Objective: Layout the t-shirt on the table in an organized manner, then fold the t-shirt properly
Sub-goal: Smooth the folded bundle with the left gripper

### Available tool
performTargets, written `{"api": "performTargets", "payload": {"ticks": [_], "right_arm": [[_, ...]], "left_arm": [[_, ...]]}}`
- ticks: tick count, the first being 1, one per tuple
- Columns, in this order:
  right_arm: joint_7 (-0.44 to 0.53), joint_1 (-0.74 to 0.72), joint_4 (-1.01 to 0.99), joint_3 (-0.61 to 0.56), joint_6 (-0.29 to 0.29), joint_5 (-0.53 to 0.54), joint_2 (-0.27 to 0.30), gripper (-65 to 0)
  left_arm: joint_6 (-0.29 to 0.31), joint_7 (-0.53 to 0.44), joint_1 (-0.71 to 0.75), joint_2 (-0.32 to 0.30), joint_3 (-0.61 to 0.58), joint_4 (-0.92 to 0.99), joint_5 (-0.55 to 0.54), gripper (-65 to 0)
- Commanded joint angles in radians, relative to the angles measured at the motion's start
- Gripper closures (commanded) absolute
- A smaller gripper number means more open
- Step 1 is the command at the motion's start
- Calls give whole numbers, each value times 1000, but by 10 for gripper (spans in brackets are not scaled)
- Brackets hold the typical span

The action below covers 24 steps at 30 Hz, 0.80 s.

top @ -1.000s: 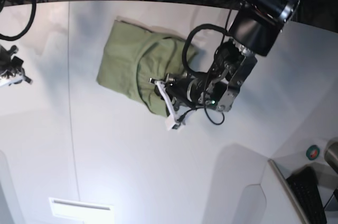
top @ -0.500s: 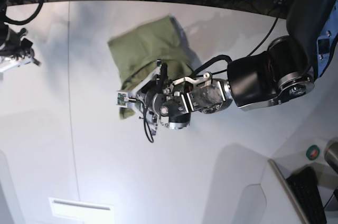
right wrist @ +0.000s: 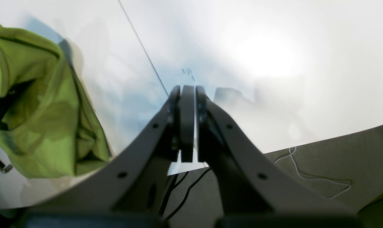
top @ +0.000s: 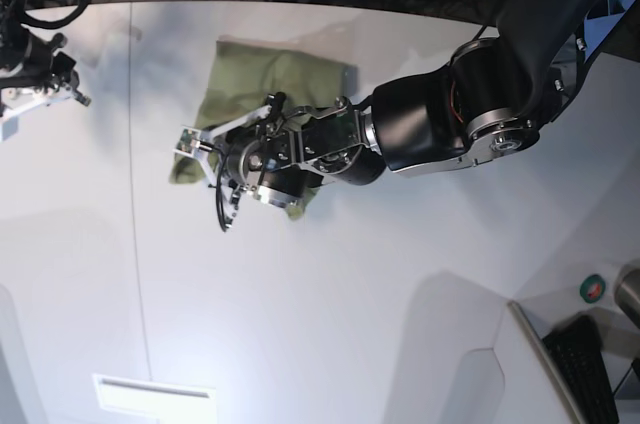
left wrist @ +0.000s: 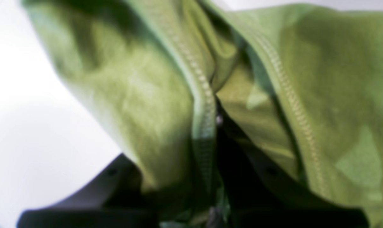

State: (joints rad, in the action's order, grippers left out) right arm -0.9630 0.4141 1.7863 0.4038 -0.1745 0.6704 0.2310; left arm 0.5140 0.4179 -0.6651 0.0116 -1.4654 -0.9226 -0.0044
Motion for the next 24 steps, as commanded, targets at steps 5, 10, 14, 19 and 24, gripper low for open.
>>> {"api": "performTargets", "payload": {"ticks": [5, 10, 14, 19, 24], "right_arm": [[13, -2, 16, 8, 5, 2, 12, 0], [13, -5, 16, 7, 5, 2, 12, 0], [13, -8, 16, 4, 5, 2, 12, 0], [13, -8, 16, 4, 5, 2, 12, 0], [13, -8, 16, 4, 5, 2, 12, 0]], "left_arm": [[45, -7, -25, 27, 9, -10, -13, 0], [45, 100, -23, 29, 27, -13, -18, 0], [45, 121, 17, 24, 128, -13, -13, 0], [45, 121, 17, 26, 141, -14, -10, 0], [45, 121, 17, 35, 142, -16, -6, 0]]}}
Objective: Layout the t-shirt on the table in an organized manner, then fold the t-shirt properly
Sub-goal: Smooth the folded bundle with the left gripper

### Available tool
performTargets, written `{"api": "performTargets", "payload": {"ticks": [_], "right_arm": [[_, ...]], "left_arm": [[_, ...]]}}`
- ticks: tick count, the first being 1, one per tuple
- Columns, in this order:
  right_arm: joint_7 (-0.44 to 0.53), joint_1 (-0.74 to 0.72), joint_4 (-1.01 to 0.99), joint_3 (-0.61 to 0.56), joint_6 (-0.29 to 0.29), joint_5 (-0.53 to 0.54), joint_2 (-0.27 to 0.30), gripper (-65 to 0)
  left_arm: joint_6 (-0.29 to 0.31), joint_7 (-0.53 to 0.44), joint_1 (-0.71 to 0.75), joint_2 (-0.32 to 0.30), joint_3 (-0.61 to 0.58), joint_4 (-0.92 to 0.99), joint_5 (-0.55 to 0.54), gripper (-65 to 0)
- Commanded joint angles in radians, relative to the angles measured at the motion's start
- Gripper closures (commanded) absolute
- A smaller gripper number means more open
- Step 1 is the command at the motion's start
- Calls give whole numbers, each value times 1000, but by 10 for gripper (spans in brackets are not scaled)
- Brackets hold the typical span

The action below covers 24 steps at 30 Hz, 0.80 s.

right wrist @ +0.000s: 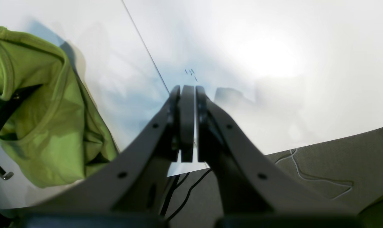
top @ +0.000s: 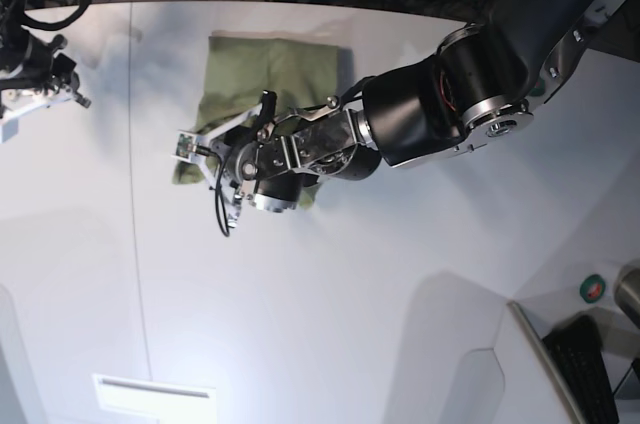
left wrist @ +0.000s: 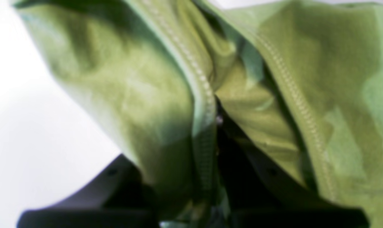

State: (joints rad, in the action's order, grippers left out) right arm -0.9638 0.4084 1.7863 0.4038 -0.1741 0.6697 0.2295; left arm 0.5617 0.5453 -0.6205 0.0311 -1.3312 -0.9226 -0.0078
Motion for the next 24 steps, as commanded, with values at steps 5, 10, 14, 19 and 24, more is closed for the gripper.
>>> {"api": "performTargets", "payload": {"ticks": [5, 10, 14, 19, 24], "right_arm": [[13, -1, 16, 4, 5, 3, 15, 0], [13, 1, 16, 4, 5, 3, 20, 0], [13, -3, 16, 4, 5, 3, 20, 0], [13, -3, 16, 2, 5, 3, 20, 0], [13, -3, 16, 2, 5, 3, 20, 0]], "left_arm": [[-2, -4, -32, 23, 6, -16, -2, 0], [-2, -3, -34, 25, 6, -16, -2, -117], [-2, -1, -39, 25, 8, -16, -2, -283], [-2, -1, -58, 25, 8, -16, -1, -518], [-1, 0, -105, 17, 17, -68, -11, -556]]}}
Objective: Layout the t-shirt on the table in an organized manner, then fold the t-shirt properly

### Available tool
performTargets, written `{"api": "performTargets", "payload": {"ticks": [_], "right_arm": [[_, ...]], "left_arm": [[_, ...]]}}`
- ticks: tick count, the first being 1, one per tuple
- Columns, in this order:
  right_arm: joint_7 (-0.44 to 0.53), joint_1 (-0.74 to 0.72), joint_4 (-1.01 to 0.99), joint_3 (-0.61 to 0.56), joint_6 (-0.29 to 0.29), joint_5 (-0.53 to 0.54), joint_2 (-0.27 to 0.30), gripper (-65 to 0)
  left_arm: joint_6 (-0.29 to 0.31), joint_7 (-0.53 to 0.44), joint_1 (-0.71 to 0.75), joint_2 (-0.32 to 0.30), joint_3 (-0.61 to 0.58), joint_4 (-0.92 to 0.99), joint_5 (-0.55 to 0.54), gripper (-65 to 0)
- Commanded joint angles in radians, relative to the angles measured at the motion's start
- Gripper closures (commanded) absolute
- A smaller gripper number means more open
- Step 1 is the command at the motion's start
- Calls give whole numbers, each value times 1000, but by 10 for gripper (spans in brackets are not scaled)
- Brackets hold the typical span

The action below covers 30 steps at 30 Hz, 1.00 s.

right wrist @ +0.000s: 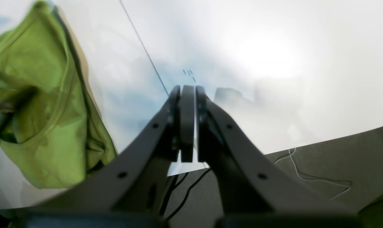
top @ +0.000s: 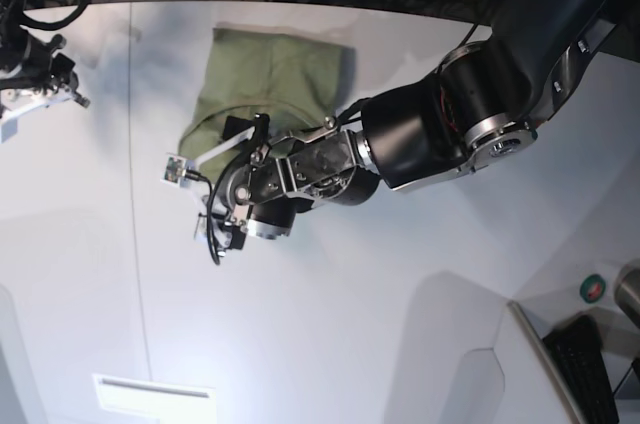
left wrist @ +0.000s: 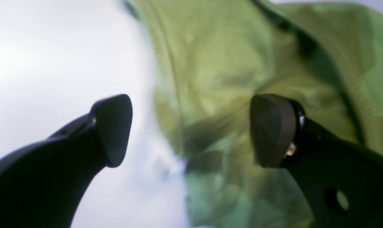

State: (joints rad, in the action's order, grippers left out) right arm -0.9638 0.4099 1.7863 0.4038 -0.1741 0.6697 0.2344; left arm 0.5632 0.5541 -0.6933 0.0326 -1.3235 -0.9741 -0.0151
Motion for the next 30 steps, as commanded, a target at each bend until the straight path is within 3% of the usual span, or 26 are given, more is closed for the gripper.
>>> {"api": "performTargets", "payload": {"ticks": [1, 7, 11, 12, 14, 15, 18, 25, 30], "right_arm": [[13, -4, 16, 2, 5, 3, 15, 0], [13, -4, 17, 2, 5, 3, 15, 0], [13, -4, 24, 7, 5, 3, 18, 0], [13, -4, 24, 8, 5, 3, 18, 0], [13, 1, 25, 8, 5, 3, 20, 0], [13, 2, 30, 8, 5, 3, 20, 0], [15, 45, 83, 28, 5, 3, 23, 0], [84, 257, 211, 182, 5, 3, 32, 0], [79, 412, 214, 292, 8, 9, 32, 0]], "left_arm": [[-2, 1, -38, 11, 9, -33, -4, -556], [-2, 119, -61, -15, 12, -157, -6, -556], [-1, 160, -30, -52, 95, -262, -7, -550], [7, 185, -9, -64, 121, -299, -7, -523], [71, 225, 22, -84, 167, -365, -7, -416], [116, 246, 39, -99, 198, -400, -7, -332], [135, 289, 140, -156, 342, -521, 4, 0], [135, 326, 535, -303, 796, -909, 4, 0], [135, 318, 897, -339, 1093, -1027, 5, 0]]}}
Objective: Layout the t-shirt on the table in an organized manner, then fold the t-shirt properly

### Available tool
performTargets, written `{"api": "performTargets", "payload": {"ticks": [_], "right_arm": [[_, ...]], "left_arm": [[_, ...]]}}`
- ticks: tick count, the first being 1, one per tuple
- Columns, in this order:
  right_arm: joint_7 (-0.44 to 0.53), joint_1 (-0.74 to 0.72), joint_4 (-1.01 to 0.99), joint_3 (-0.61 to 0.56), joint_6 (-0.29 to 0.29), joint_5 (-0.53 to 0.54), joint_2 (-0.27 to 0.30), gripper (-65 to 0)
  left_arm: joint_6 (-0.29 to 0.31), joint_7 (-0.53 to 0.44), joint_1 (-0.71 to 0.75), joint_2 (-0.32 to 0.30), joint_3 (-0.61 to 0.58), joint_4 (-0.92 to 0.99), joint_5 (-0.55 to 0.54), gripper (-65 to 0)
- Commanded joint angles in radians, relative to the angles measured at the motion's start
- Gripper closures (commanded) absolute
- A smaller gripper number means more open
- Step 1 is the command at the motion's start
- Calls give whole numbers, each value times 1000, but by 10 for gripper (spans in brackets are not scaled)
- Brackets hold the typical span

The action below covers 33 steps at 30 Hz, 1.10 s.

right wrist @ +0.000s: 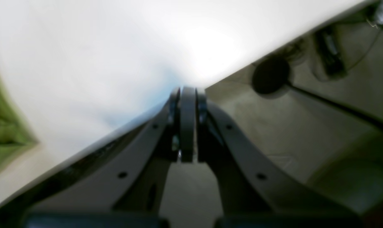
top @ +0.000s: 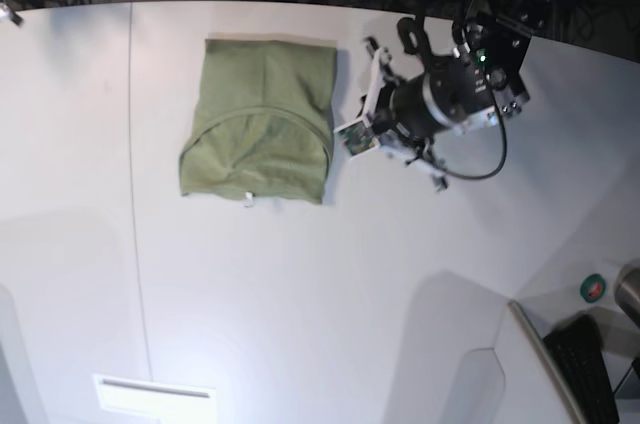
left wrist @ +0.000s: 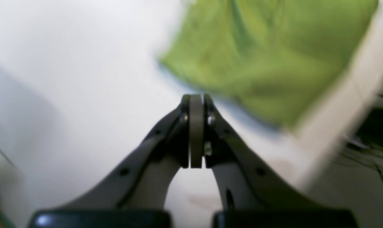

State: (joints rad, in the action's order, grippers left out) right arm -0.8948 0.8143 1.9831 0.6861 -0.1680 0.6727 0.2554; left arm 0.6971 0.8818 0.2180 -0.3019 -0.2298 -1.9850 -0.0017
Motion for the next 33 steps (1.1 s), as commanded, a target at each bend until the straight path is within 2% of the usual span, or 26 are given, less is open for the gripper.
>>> {"api": "performTargets", "payload": {"ticks": [1, 3, 6, 9, 11, 15, 20, 23, 26, 28, 30, 32, 33], "right_arm": [[-1, 38, 15, 19, 2, 6, 14, 0], [-68, 78, 11, 7, 2, 8, 38, 0], [-186, 89, -18, -78, 2, 9, 57, 0], [-206, 96, -84, -217, 2, 9, 57, 0], [-186, 101, -156, -345, 2, 9, 55, 0], [-76, 87, -276, -549, 2, 6, 57, 0], [56, 15, -477, -705, 2, 3, 51, 0], [253, -59, -736, -863, 2, 3, 37, 0], [541, -191, -1148, -1031, 2, 3, -34, 0], [788, -299, -1471, -1129, 2, 3, -106, 0], [1066, -388, -1764, -1199, 2, 5, -186, 0], [1307, -441, -1942, -1241, 2, 6, -245, 0], [1383, -451, -1981, -1255, 2, 6, -261, 0]], "left_arm": [[1, -11, 47, -4, 43, -13, -8, 0], [1, -26, 189, -4, 117, -12, -8, 0], [1, -168, 395, -6, 158, 0, -5, 0], [1, -361, 567, -24, 145, 51, 76, 0], [-47, -467, 630, -21, 116, 135, 156, 0], [-165, -616, 630, -24, 22, 459, 208, 0], [-253, -833, 462, -16, -125, 987, 207, 0], [-270, -975, 346, 27, -208, 1320, 207, 0], [-270, -1131, 209, 83, -262, 1679, 208, 0], [-270, -1246, 128, 109, -285, 1865, 208, 0], [-270, -1317, 80, 116, -286, 1943, 208, 0], [-270, -1309, 60, 112, -286, 1946, 207, 0], [-270, -1289, 48, 112, -286, 1946, 207, 0]]}}
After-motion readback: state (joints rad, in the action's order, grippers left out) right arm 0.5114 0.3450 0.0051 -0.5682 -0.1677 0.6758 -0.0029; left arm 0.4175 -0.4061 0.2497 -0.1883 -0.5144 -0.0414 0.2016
